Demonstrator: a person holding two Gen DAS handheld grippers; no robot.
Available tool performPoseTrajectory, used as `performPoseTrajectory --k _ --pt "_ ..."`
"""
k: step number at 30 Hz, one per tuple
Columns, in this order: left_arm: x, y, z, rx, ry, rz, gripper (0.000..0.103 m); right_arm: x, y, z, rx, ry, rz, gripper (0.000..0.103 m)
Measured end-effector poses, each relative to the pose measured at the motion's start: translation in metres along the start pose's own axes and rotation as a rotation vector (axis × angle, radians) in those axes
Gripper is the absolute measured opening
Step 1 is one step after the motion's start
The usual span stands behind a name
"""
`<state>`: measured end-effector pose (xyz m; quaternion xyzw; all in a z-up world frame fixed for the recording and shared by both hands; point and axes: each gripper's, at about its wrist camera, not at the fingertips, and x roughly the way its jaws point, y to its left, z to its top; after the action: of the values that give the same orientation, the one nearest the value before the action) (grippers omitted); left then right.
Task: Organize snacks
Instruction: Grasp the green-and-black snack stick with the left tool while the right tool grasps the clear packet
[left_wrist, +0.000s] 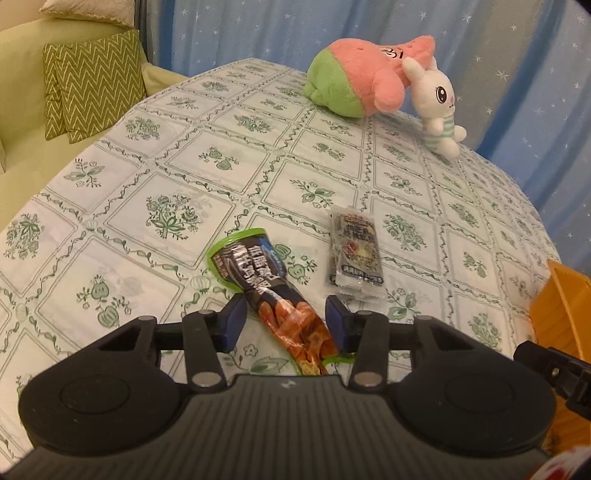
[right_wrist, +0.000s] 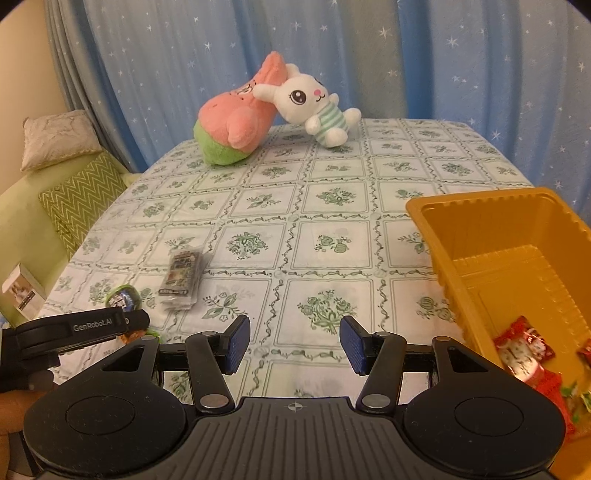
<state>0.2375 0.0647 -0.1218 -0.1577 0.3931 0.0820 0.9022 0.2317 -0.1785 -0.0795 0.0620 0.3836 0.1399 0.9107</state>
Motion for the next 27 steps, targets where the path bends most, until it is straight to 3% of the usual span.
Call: performPoseTrajectory --k 11,15,27 --pt "0.001 0.003 0.01 0.274 0.025 -0.036 0.027 0.032 0.017 0.009 -0.032 0.006 0.047 0.054" --pt "0.002 0.019 0.017 0.31 0.04 -0.064 0.027 0.046 0.036 0.016 -0.064 -0.004 0.087 0.054" --pt "0.01 0.036 0.019 0.333 0.016 -0.041 0.026 0.101 0.086 0.022 -0.129 0.02 0.163 0.054"
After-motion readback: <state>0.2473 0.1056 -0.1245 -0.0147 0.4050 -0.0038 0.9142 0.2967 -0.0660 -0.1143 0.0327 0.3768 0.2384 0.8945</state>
